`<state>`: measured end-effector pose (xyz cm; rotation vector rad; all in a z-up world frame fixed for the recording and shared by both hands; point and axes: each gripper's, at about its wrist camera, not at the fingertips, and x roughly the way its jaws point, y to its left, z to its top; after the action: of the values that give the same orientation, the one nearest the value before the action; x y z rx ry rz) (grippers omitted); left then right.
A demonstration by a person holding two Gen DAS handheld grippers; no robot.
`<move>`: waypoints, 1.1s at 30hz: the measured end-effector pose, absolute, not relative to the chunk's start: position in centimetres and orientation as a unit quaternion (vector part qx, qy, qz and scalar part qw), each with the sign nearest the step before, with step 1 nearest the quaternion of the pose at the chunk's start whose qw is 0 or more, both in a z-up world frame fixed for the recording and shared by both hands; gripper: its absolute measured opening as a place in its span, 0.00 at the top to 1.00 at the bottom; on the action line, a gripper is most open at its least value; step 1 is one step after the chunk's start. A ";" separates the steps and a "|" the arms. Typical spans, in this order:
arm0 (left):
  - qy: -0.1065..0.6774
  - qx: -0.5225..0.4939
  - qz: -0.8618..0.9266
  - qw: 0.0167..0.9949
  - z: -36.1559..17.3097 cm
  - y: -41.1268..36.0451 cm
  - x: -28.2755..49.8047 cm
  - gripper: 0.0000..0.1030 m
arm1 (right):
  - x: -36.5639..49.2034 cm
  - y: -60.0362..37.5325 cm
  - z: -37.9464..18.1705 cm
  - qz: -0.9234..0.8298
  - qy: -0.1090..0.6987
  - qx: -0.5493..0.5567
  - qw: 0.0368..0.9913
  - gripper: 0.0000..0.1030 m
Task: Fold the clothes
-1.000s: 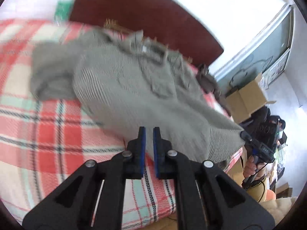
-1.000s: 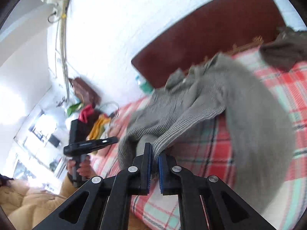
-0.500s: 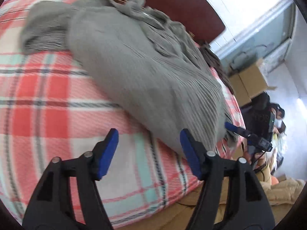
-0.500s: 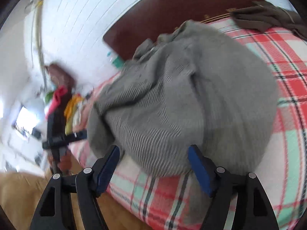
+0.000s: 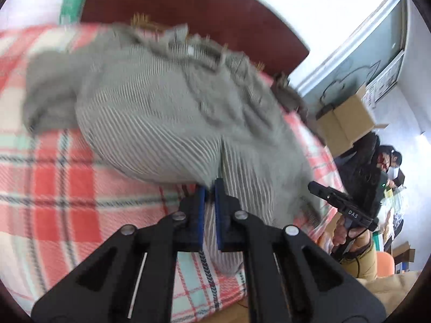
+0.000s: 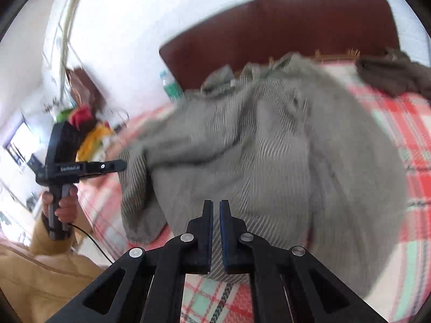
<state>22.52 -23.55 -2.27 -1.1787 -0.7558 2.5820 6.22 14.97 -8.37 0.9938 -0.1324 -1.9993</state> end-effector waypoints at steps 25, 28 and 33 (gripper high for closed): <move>-0.212 -0.473 0.854 0.050 -7.6 -22.0 23.7 0.91 | 6.2 7.3 -6.7 -0.749 0.108 0.389 0.525 0.95; -0.238 -0.425 0.872 0.050 -3.2 -25.7 25.1 0.91 | 5.0 11.7 -3.0 -0.767 0.053 0.370 0.522 0.95; -0.204 -0.413 0.886 0.049 0.1 -27.0 25.8 0.91 | 5.0 13.1 -1.4 -0.801 0.085 0.360 0.472 0.80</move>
<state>25.80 -26.98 0.08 -1.2597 -0.6227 2.6991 5.02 13.10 -1.38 0.8815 0.2076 -1.9605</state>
